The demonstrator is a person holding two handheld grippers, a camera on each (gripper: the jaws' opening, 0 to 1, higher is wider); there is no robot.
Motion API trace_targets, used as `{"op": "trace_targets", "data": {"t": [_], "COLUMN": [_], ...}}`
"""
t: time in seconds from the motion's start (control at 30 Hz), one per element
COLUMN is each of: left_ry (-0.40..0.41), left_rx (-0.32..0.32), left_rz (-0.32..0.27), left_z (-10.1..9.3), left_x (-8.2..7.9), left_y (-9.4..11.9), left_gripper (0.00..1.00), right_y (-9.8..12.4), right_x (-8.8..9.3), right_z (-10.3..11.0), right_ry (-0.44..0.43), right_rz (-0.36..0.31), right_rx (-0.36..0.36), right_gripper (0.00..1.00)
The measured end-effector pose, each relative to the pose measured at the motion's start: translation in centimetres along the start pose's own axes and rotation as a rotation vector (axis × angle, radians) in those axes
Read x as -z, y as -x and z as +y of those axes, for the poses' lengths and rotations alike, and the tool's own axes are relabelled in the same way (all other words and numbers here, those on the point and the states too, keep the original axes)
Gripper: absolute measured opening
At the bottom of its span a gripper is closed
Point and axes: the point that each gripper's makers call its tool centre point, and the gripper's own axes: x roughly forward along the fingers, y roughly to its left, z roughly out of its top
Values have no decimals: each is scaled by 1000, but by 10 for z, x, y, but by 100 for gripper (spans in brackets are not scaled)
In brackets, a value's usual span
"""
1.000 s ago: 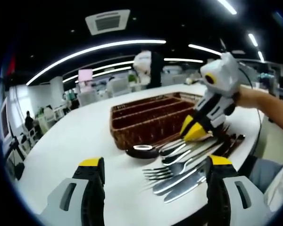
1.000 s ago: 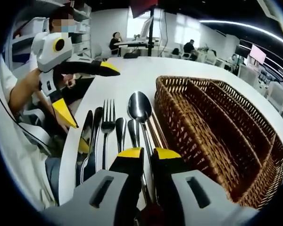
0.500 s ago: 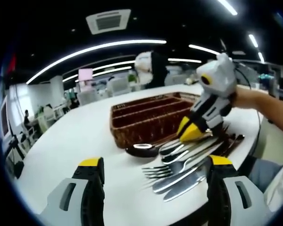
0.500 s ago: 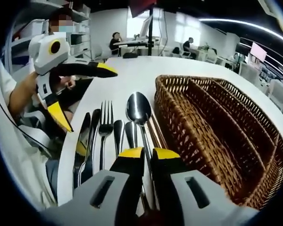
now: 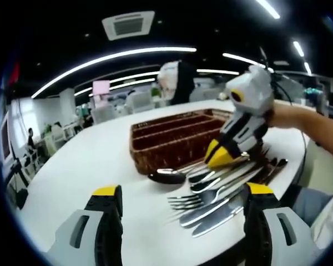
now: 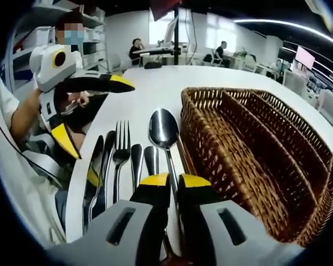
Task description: Arrange the knives, forks, and spoons in their matching storage slots by inserting each utensil handle-first until every utensil is classified and aligned in the correct compartment
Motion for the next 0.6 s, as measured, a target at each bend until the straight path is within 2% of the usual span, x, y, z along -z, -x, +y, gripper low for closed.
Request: {"op": "trace_targets", "data": {"t": [0.6], "left_ry": [0], "left_rx": [2], "left_rz": [5], "left_z": [0], "left_x": [3], "left_y": [0], "left_gripper": [91], "right_y": [-3], "right_x": [-2], "right_z": [5], "right_ry": [13], "right_rz": [-22], "right_rx": [-51], "right_gripper": [8]}}
